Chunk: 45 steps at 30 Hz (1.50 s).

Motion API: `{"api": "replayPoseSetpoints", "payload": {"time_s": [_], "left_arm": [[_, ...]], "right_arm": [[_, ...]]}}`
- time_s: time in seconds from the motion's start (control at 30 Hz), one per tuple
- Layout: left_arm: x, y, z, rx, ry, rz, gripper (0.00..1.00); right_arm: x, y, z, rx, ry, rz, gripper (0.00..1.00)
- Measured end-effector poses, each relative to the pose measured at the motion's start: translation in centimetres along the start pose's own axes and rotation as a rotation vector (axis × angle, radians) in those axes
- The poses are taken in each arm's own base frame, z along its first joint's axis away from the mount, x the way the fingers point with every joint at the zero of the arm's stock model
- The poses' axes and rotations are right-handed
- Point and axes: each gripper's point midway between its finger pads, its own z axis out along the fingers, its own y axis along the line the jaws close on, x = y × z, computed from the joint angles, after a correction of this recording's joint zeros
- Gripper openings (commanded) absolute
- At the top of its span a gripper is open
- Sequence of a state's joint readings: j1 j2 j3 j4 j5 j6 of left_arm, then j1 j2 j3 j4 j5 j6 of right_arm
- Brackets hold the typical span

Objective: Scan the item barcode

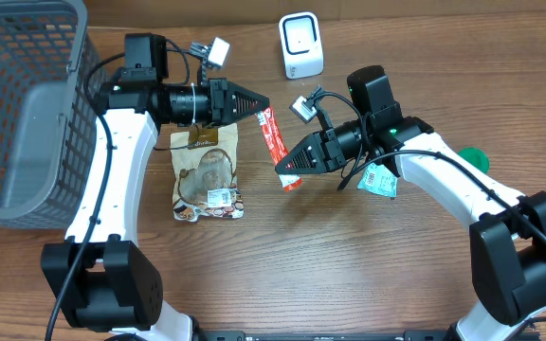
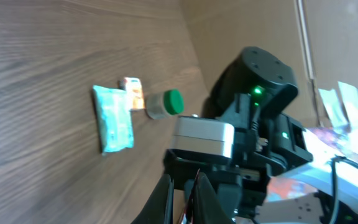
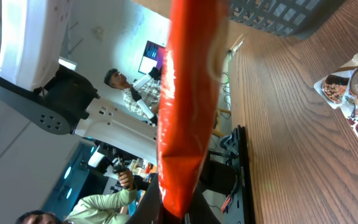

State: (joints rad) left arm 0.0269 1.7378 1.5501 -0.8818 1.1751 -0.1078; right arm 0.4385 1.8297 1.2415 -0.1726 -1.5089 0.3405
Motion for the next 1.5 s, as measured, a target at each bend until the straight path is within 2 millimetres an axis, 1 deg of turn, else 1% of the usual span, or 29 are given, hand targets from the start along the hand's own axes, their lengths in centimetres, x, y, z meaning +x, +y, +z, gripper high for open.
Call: {"api": "replayPoseSetpoints", "payload": {"time_s": [0.1,0.13,0.17,0.2,0.23,0.27,0.33,0.4,0.47,0.5,0.57,0.63,0.73,0.8,0.9,1.03,1.3,1.37,1.43,1.5], "left_arm": [[-0.6,1.1,-0.7,-0.045,-0.029,0.005,0.05],[-0.8,1.3,-1.0,-0.056,-0.038,0.006,0.09],[-1.0,1.6,-1.3,-0.066,-0.047,0.012,0.15],[-1.3,1.9,-1.6,-0.075,-0.059,0.02,0.31],[-1.7,2.1,-1.9,-0.086,-0.073,0.029,0.52],[-1.9,2.3,-2.2,-0.092,-0.083,0.039,0.6],[-2.5,2.8,-2.7,-0.113,-0.105,0.048,0.67],[-2.8,3.7,-3.4,-0.156,-0.125,0.049,0.77],[-3.1,5.0,-4.2,-0.222,-0.144,0.033,0.8],[-3.1,6.1,-4.7,-0.276,-0.152,0.019,0.82],[-2.9,8.3,-5.8,-0.399,-0.163,-0.012,1.0],[-2.6,10.3,-6.9,-0.522,-0.167,-0.043,1.0],[-2.4,13.2,-9.2,-0.725,-0.181,-0.07,1.0],[-2.3,14.3,-10.3,-0.818,-0.188,-0.075,1.0],[-2.3,15.4,-11.6,-0.916,-0.195,-0.081,1.0],[-2.2,16.3,-12.9,-1.004,-0.201,-0.085,1.0],[-2.1,16.9,-13.9,-1.076,-0.206,-0.089,1.0],[-2.1,16.9,-14.0,-1.082,-0.206,-0.09,1.0],[-2.1,17.0,-14.1,-1.086,-0.207,-0.09,1.0],[-2.1,17.0,-14.1,-1.089,-0.207,-0.09,1.0]], "right_arm": [[0.0,0.0,0.0,0.0,0.0,0.001,0.04],[0.0,0.0,0.0,0.0,0.0,0.002,0.04],[0.0,0.0,0.0,0.001,0.0,0.002,0.04],[0.0,0.0,0.0,0.001,0.0,0.001,0.04],[0.0,0.0,0.0,0.002,-0.001,0.001,0.04],[0.0,-0.1,0.0,0.005,-0.002,0.002,0.04],[-0.1,-0.3,0.0,0.017,-0.007,0.001,0.04],[-0.2,-0.5,0.0,0.029,-0.012,-0.007,0.04],[-0.2,-0.7,0.0,0.038,-0.015,-0.036,0.04],[-0.1,-0.8,0.0,0.041,-0.015,-0.048,0.04],[0.1,-1.1,0.0,0.054,-0.015,-0.073,0.04],[0.5,-1.7,0.0,0.081,-0.015,-0.089,0.04],[1.1,-2.6,-0.1,0.127,-0.011,-0.113,0.04],[1.4,-3.0,-0.2,0.149,-0.006,-0.133,0.04],[1.7,-3.2,-0.2,0.157,0.002,-0.155,0.04],[1.9,-2.8,-0.2,0.134,0.007,-0.183,0.04],[2.1,-2.8,-0.2,0.129,0.01,-0.191,0.03],[2.3,-3.2,-0.2,0.154,0.013,-0.16,0.04],[2.7,-3.8,-0.4,0.211,0.023,-0.089,0.04],[2.6,-3.9,-0.8,0.281,0.04,-0.03,0.03]]}}
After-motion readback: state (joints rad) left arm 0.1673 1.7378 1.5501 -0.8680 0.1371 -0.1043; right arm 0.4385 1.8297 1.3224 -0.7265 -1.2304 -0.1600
